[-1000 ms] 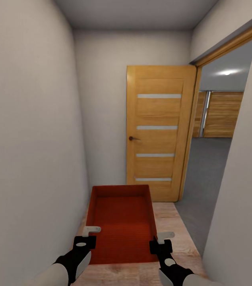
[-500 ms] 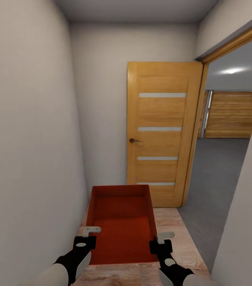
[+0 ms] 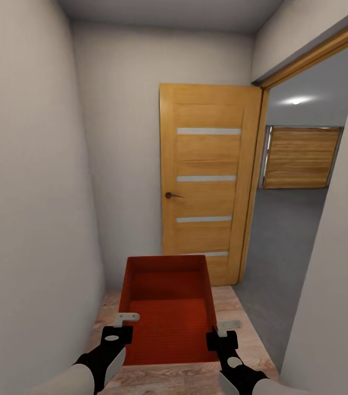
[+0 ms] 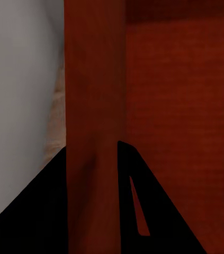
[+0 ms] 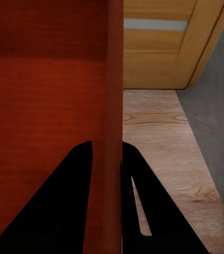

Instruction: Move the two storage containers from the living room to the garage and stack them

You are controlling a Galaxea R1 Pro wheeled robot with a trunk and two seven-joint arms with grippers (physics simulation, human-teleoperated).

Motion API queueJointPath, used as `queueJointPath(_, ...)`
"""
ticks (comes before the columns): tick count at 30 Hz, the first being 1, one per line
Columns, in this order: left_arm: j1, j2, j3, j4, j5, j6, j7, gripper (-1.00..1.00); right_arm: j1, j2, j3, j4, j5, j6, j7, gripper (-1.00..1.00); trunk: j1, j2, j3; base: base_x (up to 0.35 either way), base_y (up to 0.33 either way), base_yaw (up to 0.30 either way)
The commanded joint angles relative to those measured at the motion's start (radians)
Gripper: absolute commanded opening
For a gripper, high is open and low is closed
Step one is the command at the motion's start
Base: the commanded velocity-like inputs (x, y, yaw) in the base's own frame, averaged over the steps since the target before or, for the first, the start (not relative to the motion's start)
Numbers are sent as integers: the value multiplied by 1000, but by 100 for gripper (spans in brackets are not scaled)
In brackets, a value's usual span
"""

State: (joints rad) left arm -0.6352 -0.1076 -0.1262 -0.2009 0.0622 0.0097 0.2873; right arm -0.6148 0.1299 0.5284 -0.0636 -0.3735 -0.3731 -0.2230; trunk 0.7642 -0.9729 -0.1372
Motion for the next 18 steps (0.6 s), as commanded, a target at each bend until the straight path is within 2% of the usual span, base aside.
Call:
queueJointPath(1, -1, -4, 28, -14, 54, 2, 0, -100, 0, 1, 12, 1, -2, 0, 5, -100, 0, -1, -2, 41, 7, -282)
queueJointPath(18, -1, -4, 28, -14, 54, 3, 0, -100, 0, 1, 12, 1, -2, 0, 5, -100, 0, -1, -2, 228, 176, -283)
